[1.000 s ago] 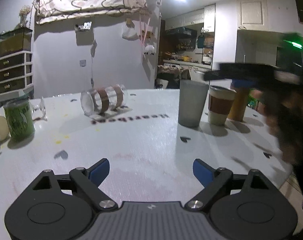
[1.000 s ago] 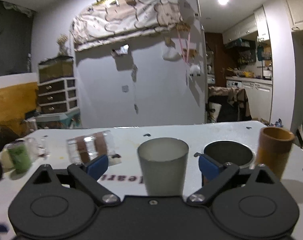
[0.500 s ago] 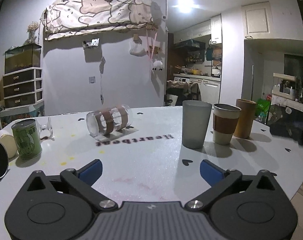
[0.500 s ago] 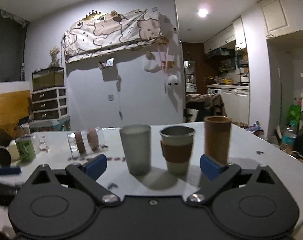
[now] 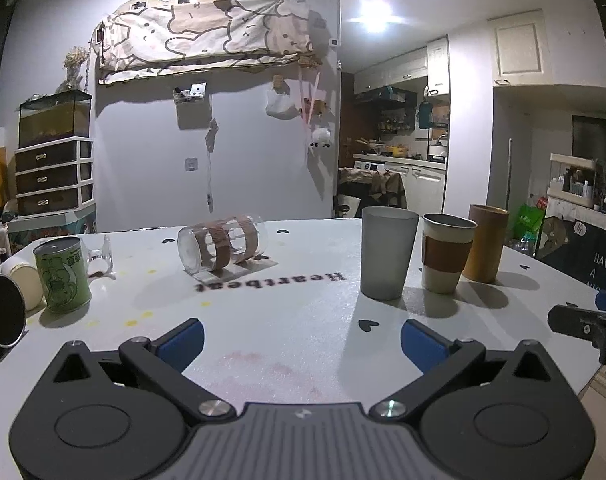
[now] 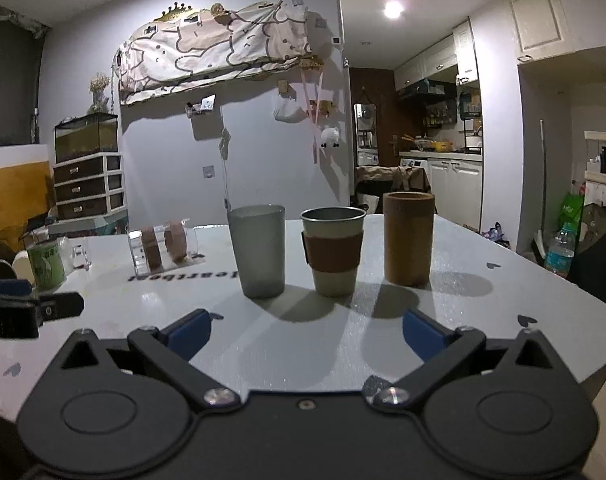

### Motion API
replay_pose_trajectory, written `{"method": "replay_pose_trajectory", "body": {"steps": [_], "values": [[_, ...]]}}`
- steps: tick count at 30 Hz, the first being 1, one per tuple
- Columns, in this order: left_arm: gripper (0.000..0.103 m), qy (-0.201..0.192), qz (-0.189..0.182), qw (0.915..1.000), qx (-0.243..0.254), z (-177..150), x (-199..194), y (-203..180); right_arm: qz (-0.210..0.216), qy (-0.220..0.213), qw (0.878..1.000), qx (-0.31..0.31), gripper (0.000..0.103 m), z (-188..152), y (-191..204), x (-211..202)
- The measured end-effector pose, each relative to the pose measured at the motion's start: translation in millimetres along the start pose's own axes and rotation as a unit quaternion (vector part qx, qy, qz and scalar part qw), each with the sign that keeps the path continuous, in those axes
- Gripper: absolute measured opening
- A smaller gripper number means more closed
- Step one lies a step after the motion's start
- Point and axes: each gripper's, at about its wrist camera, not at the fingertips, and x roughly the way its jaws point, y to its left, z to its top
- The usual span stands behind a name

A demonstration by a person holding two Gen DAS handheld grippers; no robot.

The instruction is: Flip cup upright

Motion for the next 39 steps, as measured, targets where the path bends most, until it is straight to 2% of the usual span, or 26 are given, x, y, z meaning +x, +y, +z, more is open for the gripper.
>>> {"method": "replay_pose_trajectory", "body": {"steps": [39], "values": [[0.103,-0.003,0.007,1.0,0.007,2.0,-3.5,-2.6,-0.005,0.003,1.0,-0.003,0.103,-0.5,2.2,-1.3]]}}
